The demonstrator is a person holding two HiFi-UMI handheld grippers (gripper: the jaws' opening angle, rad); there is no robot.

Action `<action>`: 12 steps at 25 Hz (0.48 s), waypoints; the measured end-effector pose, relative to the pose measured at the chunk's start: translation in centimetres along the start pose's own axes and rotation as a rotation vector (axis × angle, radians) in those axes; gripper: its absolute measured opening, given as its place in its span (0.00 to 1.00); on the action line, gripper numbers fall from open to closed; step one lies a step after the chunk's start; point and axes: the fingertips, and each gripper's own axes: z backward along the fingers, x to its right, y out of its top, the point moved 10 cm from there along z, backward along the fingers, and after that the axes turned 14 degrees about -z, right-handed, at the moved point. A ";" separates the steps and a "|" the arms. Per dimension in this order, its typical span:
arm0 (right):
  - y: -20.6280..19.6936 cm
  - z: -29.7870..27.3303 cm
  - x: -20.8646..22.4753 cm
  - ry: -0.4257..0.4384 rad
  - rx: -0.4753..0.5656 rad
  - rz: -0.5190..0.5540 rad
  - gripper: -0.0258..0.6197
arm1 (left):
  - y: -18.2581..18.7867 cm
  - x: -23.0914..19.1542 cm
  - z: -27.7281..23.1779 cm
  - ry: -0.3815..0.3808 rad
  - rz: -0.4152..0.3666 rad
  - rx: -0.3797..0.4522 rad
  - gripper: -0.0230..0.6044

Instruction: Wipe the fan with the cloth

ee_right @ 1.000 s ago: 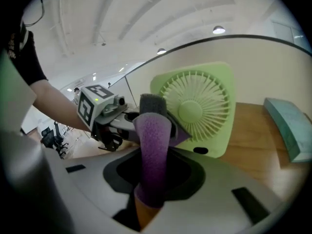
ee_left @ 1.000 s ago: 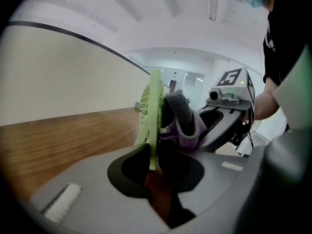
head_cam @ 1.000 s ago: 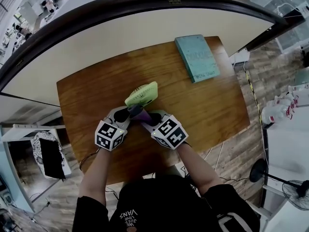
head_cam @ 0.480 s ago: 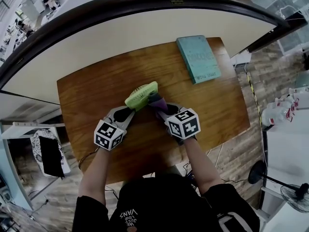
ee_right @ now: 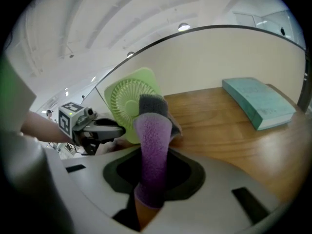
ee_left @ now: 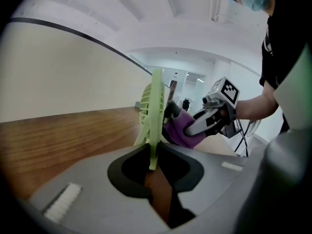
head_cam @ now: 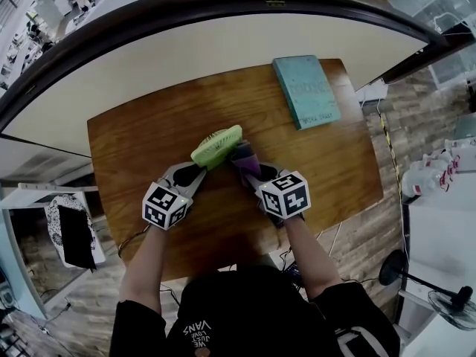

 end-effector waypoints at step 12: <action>-4.5 -3.8 -6.2 0.282 -0.405 0.126 0.20 | 0.0 0.2 0.1 0.001 0.016 -0.008 0.13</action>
